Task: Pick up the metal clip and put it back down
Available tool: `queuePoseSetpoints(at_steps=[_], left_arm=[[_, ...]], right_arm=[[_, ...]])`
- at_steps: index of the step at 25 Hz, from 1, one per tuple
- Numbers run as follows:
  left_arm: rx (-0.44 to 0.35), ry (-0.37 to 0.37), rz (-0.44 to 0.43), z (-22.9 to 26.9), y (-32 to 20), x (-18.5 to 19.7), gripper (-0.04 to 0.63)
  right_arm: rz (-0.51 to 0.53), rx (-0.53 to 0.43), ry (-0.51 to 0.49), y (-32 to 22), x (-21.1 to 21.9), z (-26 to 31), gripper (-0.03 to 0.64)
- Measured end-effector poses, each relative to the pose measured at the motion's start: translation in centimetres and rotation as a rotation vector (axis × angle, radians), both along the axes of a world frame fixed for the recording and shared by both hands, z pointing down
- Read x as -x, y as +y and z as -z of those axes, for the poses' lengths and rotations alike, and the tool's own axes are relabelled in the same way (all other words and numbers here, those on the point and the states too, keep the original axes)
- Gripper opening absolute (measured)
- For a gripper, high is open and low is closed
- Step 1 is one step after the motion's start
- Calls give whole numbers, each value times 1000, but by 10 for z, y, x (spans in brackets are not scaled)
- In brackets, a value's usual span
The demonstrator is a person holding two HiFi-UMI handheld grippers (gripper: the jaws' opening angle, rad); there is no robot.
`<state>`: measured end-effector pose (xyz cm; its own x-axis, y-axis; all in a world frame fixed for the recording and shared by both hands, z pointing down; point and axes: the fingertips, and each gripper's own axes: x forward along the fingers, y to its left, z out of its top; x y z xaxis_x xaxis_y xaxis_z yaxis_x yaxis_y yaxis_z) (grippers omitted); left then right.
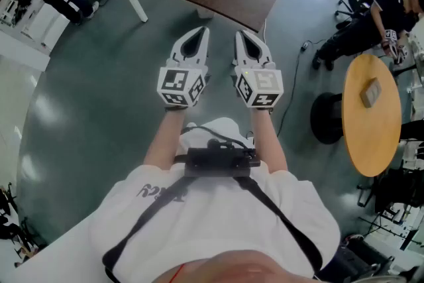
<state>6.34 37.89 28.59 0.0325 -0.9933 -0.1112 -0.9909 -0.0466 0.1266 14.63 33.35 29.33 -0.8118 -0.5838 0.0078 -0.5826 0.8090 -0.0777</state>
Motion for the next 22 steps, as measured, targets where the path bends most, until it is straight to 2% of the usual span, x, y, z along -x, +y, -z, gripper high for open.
queuePoseSetpoints(at_steps=[11,16,19,22], left_arm=[[19,-16,-23,-4,11,18,5],[42,-9,-39,-12,17,40,5],[64,5,-51,-21,24,51,5],[94,60,-66,-33,26,60,5]], right_arm=[[-6,22,-4,14,26,-6,5],[-60,73,-47,13,41,-11,5],[-83,90,-63,17,49,-14,5],[-93,87,-49,23,56,-16,5]])
